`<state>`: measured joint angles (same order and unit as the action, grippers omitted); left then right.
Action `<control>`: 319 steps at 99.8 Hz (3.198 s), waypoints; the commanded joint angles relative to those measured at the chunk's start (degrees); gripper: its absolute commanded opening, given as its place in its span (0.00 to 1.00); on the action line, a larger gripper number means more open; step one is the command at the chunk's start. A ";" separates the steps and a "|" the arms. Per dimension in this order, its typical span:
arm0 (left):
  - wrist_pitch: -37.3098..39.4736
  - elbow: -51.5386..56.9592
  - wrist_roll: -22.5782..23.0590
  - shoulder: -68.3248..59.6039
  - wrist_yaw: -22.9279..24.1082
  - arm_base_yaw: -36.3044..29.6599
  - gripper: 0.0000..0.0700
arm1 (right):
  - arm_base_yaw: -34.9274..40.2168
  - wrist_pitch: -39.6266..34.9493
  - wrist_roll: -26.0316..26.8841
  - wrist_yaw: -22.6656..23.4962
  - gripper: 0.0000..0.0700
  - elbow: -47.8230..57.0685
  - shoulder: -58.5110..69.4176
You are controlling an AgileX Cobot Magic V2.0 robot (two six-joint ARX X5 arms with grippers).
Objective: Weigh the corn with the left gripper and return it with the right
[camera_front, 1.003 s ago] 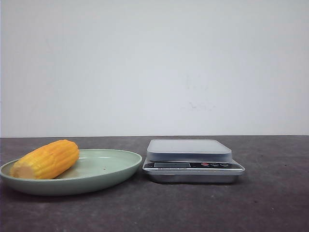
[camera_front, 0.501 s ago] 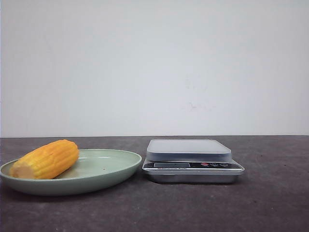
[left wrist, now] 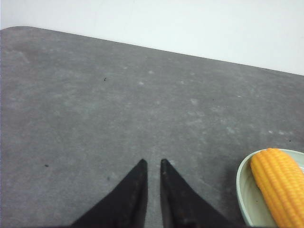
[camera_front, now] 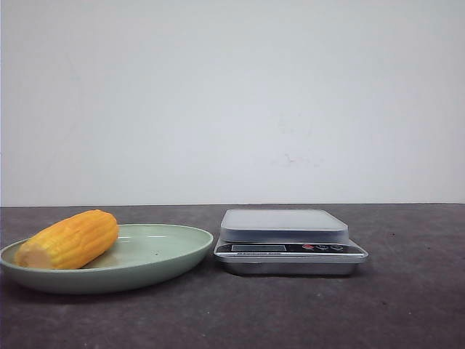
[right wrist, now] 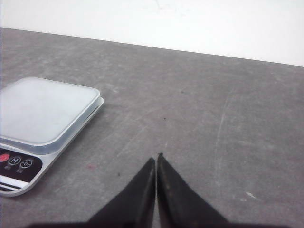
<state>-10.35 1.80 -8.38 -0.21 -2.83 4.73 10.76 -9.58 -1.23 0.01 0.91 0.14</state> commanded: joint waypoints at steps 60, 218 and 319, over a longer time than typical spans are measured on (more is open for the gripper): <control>-0.33 -0.98 -4.07 0.02 -1.07 0.07 0.02 | -0.02 2.69 2.86 0.31 0.00 -0.13 0.07; -29.44 62.10 -11.78 -30.49 -26.95 -4.11 0.80 | 0.00 -26.27 8.50 19.71 0.91 65.13 30.12; -36.89 62.10 -7.78 -82.18 -10.45 -24.63 0.79 | -0.02 -28.63 7.67 19.37 0.91 65.09 30.10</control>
<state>-48.82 63.33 -16.01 -80.34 -13.61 -19.57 10.76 -38.39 7.22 19.42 65.34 30.04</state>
